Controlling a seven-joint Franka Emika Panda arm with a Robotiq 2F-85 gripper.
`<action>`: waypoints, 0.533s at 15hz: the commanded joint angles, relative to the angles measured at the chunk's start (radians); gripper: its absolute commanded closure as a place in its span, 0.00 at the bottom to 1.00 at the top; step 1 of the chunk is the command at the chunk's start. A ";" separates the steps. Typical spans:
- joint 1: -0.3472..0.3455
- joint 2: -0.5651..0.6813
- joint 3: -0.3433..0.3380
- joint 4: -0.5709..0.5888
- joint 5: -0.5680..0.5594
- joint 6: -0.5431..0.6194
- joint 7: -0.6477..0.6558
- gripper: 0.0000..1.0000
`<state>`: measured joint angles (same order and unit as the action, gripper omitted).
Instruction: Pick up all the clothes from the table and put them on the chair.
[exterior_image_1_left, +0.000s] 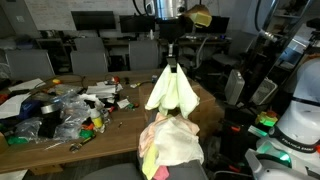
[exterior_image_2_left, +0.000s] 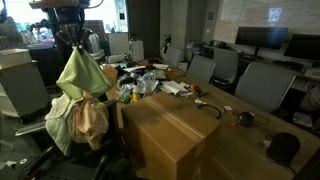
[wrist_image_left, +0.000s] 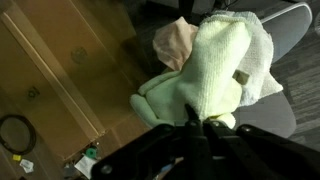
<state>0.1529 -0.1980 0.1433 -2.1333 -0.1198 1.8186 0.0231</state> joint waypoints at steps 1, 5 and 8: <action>0.018 -0.052 0.015 -0.071 0.030 0.096 -0.047 0.99; 0.037 -0.054 0.036 -0.106 0.014 0.115 -0.072 0.99; 0.046 -0.045 0.050 -0.118 0.005 0.110 -0.088 0.99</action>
<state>0.1882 -0.2157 0.1844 -2.2208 -0.1089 1.9113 -0.0323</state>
